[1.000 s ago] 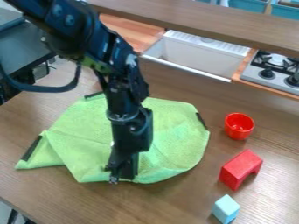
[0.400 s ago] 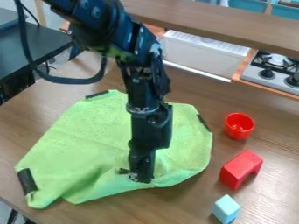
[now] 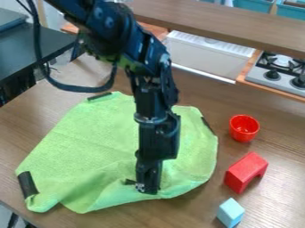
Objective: Unfold the cloth from the top left to the bottom right
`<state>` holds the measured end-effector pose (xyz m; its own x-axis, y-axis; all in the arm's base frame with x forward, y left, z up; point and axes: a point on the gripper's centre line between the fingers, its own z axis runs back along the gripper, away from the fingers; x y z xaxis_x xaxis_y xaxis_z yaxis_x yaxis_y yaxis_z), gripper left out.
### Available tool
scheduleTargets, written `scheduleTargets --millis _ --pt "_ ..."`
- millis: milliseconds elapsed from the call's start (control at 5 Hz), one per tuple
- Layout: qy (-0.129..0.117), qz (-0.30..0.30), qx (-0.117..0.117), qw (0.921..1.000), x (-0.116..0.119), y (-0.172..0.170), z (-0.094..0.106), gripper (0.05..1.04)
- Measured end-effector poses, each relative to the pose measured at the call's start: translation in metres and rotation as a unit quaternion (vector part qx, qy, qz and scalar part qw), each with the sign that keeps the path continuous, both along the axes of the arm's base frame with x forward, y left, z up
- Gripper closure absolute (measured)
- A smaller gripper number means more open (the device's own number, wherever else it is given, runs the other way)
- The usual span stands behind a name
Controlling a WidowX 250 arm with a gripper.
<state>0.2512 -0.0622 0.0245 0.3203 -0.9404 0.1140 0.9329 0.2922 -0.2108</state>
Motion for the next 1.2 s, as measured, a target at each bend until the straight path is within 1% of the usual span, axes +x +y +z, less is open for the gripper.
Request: scheduleTargets --millis 200,400,600,800,1000,1200 --pt "0.013 -0.016 0.003 0.9998 -0.015 -0.007 -0.009 1.028" --pt "0.022 -0.024 0.004 0.9995 -0.026 -0.013 -0.013 1.006" --pt "0.021 -0.040 0.001 0.9990 -0.028 -0.020 -0.008 0.854" --pt "0.003 -0.047 -0.007 0.9989 -0.027 -0.019 -0.001 0.588" --pt "0.001 -0.050 -0.016 0.9986 -0.027 -0.010 0.008 0.274" --pt "0.006 -0.055 -0.032 0.9980 -0.018 -0.002 0.021 0.083"
